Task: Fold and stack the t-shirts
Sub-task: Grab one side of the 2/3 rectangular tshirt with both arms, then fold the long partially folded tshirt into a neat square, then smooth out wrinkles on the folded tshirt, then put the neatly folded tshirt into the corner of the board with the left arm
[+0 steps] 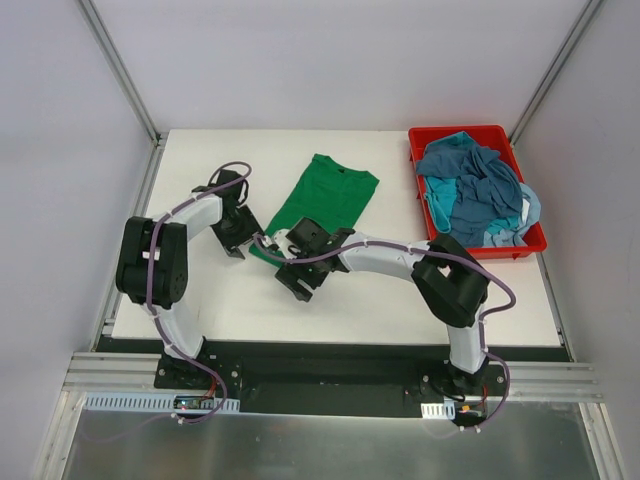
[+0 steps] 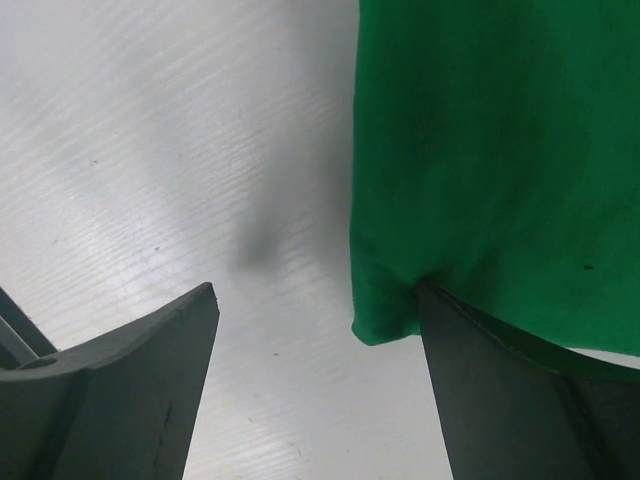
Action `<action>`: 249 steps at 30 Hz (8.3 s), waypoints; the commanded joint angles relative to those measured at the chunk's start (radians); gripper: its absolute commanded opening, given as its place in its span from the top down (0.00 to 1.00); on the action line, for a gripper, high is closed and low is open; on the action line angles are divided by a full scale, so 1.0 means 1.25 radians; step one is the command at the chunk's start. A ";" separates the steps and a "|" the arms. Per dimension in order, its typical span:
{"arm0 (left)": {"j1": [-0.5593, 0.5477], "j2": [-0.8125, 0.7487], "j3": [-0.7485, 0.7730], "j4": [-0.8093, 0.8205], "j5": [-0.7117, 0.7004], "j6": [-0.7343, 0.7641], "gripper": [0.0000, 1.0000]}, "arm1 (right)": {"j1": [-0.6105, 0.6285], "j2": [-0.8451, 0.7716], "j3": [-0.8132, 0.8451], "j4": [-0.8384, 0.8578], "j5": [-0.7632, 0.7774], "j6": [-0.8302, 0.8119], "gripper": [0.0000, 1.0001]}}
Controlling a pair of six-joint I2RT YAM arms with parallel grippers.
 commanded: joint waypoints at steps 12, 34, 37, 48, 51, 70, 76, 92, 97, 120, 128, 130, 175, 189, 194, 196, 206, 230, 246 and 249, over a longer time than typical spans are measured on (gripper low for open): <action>0.004 0.088 0.000 0.008 0.024 -0.018 0.70 | 0.001 0.034 -0.013 -0.028 0.146 -0.020 0.44; 0.005 -0.324 -0.149 -0.028 -0.062 -0.065 1.00 | 0.054 -0.203 -0.070 -0.005 -0.245 0.119 1.00; 0.005 -0.445 -0.166 -0.053 -0.108 -0.078 1.00 | 0.055 -0.259 -0.097 0.058 -0.368 0.190 1.00; 0.004 -0.592 -0.117 -0.063 -0.079 -0.069 1.00 | 0.037 -0.396 -0.148 0.106 -0.404 0.294 1.00; 0.002 -0.540 -0.084 -0.051 0.002 -0.071 1.00 | 0.012 -0.411 -0.165 0.105 -0.377 0.301 1.00; -0.074 -0.145 0.193 0.021 0.038 -0.061 1.00 | -0.265 -0.405 -0.209 0.101 -0.345 0.280 1.00; -0.081 -0.035 0.271 0.023 0.047 -0.056 1.00 | -0.316 -0.352 -0.210 0.096 -0.364 0.280 1.00; -0.108 0.210 0.404 0.021 0.121 -0.010 1.00 | -0.372 -0.276 -0.237 0.100 -0.265 0.304 0.96; -0.112 0.253 0.442 0.021 0.126 0.012 0.92 | -0.388 -0.233 -0.223 0.099 -0.222 0.301 0.86; -0.146 0.056 0.190 0.059 0.205 0.073 0.01 | -0.240 -0.282 -0.219 0.223 -0.341 0.494 0.04; -0.146 0.081 0.091 0.082 0.181 0.020 0.01 | -0.299 -0.117 -0.174 0.196 -0.265 0.486 0.04; -0.152 0.041 0.037 0.090 0.162 -0.016 0.01 | -0.330 -0.083 -0.158 0.194 -0.267 0.474 0.04; -0.155 -0.068 -0.093 0.031 0.011 0.035 0.23 | -0.215 -0.235 -0.275 0.259 -0.197 0.506 0.04; -0.184 0.072 0.010 0.015 -0.050 0.028 1.00 | -0.325 -0.564 -0.446 0.191 -0.040 0.432 0.04; -0.146 0.147 0.176 -0.093 -0.236 0.088 1.00 | -0.366 -0.649 -0.455 0.107 0.037 0.365 0.04; -0.096 0.172 0.252 -0.116 -0.256 0.125 1.00 | -0.369 -0.676 -0.455 0.077 0.075 0.339 0.04; 0.096 0.389 0.636 -0.149 -0.315 0.291 1.00 | -0.391 -0.693 -0.382 -0.012 0.107 0.258 0.04; 0.284 0.618 1.092 -0.198 -0.248 0.439 1.00 | -0.448 -0.601 -0.300 -0.038 0.085 0.220 0.04; 0.265 0.242 0.904 -0.187 -0.255 0.369 0.01 | -0.481 -0.680 -0.318 -0.018 0.188 0.313 0.04; 0.258 0.041 0.688 -0.181 -0.182 0.257 0.01 | -0.499 -0.723 -0.365 0.011 0.203 0.345 0.04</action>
